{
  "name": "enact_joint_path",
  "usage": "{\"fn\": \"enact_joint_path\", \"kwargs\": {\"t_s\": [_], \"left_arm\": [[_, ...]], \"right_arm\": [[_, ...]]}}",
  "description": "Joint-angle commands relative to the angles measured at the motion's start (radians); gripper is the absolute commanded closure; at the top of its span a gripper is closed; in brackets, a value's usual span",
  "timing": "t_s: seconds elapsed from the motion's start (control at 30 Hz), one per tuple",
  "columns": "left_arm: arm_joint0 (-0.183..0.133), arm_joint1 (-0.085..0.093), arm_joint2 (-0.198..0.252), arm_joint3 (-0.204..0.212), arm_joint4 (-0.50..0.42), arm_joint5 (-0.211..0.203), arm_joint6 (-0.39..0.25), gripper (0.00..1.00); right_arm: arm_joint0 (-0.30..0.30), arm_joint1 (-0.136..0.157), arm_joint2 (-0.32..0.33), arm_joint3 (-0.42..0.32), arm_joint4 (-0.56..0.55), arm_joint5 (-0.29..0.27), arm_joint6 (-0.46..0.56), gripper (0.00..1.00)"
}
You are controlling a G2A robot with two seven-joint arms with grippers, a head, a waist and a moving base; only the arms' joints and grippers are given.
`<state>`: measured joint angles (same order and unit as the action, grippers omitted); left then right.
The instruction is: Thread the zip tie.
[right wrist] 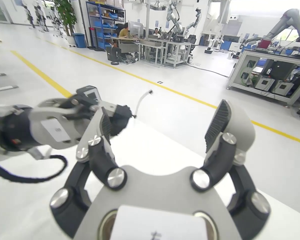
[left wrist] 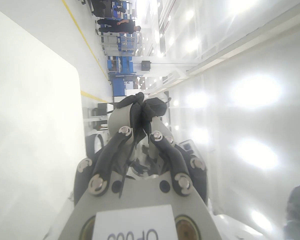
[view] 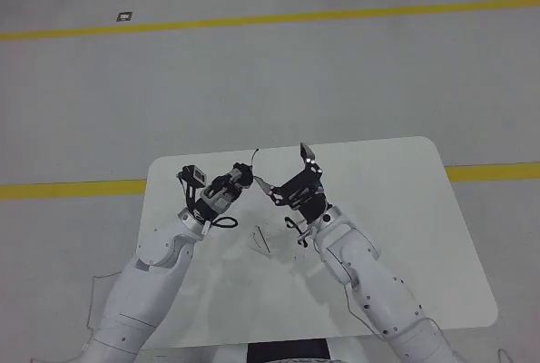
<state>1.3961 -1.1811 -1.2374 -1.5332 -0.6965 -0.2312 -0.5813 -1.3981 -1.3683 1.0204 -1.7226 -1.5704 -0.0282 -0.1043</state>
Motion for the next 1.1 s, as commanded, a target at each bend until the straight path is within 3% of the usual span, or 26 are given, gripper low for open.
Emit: {"fn": "enact_joint_path", "kwargs": {"t_s": [0.0,0.23,0.3,0.33,0.37,0.6,0.67,0.8,1.0,1.07], "left_arm": [[-0.001,0.004,-0.032,0.010,-0.163,0.107,-0.059,1.00],[-0.003,0.020,-0.102,0.060,-0.336,0.342,-0.203,1.00],[-0.003,0.022,-0.109,0.072,-0.381,0.386,-0.225,1.00],[-0.008,0.024,-0.111,0.073,-0.356,0.384,-0.221,1.00],[-0.012,0.026,-0.111,0.067,-0.311,0.361,-0.218,1.00],[-0.010,0.025,-0.111,0.069,-0.319,0.364,-0.214,1.00],[-0.008,0.020,-0.105,0.089,-0.416,0.419,-0.197,1.00],[-0.011,0.009,-0.099,0.133,-0.664,0.559,-0.240,1.00],[-0.021,0.011,-0.033,0.173,-0.840,0.571,-0.256,1.00],[-0.038,0.021,-0.018,0.174,-0.829,0.571,-0.253,1.00]], "right_arm": [[0.041,0.039,-0.029,0.028,0.000,0.031,-0.005,0.00],[0.150,0.161,-0.194,0.093,0.000,0.169,-0.039,0.00],[0.160,0.181,-0.234,0.094,0.000,0.185,-0.037,0.00],[0.163,0.186,-0.244,0.094,0.000,0.186,-0.032,0.00],[0.163,0.186,-0.244,0.094,0.000,0.186,-0.032,0.00],[0.163,0.186,-0.244,0.094,0.000,0.186,-0.032,0.00],[0.154,0.184,-0.242,0.096,0.027,0.177,-0.035,0.00],[0.142,0.171,-0.242,0.119,0.107,0.139,-0.066,0.00],[0.129,0.152,-0.248,0.151,0.221,0.094,-0.109,0.00],[0.130,0.145,-0.247,0.161,0.262,0.073,-0.127,0.00]]}}
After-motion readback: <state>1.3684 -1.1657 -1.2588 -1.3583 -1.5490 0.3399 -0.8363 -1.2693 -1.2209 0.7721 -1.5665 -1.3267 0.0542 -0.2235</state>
